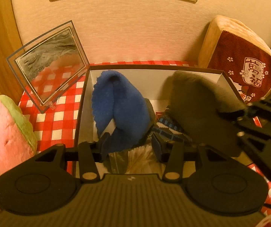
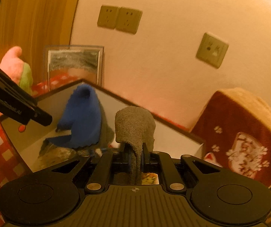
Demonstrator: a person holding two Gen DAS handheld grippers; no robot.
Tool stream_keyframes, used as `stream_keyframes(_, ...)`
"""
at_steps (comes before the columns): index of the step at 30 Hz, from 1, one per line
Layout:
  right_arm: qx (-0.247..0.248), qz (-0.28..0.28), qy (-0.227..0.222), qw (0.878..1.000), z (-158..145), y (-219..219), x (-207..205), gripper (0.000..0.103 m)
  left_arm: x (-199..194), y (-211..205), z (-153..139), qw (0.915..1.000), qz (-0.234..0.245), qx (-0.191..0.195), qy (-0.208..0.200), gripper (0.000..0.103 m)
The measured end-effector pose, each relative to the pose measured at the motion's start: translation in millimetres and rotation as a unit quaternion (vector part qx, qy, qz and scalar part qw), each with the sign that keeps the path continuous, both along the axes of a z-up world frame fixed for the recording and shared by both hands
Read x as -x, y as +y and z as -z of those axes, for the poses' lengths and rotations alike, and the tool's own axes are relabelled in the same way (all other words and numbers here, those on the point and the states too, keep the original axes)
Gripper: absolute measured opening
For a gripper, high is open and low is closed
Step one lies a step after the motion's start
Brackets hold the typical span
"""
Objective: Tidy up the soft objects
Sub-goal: 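Lower the cloth and swab bag into the box and open both grippers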
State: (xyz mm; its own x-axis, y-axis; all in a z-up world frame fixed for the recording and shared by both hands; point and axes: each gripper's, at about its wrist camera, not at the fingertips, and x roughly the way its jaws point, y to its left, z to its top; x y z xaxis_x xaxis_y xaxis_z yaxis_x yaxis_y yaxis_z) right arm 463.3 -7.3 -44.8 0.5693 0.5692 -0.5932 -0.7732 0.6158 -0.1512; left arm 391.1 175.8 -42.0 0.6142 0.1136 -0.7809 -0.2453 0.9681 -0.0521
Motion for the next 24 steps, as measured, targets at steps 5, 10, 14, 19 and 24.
stream_keyframes(5, -0.029, -0.014, 0.075, 0.997, 7.6, 12.9, -7.7, 0.01, 2.8, 2.0, -0.6, 1.0, -0.003, 0.0, 0.0, 0.045)
stream_keyframes(10, -0.044, -0.019, 0.121, 0.991, 9.2, 19.6, -10.6, 0.018, 5.7, 5.6, -2.3, 1.0, -0.008, -0.001, -0.001, 0.045)
stream_keyframes(14, -0.061, -0.024, 0.145, 0.987, 7.3, 18.5, -10.2, 0.056, 7.9, 6.1, -2.6, 1.0, -0.009, 0.001, -0.001, 0.045)
stream_keyframes(19, -0.076, -0.02, 0.165, 0.983, 5.3, 15.7, -11.7, 0.063, 8.7, 4.6, -2.2, 1.0, -0.007, 0.0, 0.002, 0.045)
stream_keyframes(24, -0.09, -0.018, 0.182, 0.979, 3.9, 7.8, -13.2, 0.069, 11.8, 4.0, -4.2, 1.0, -0.006, 0.002, 0.002, 0.045)
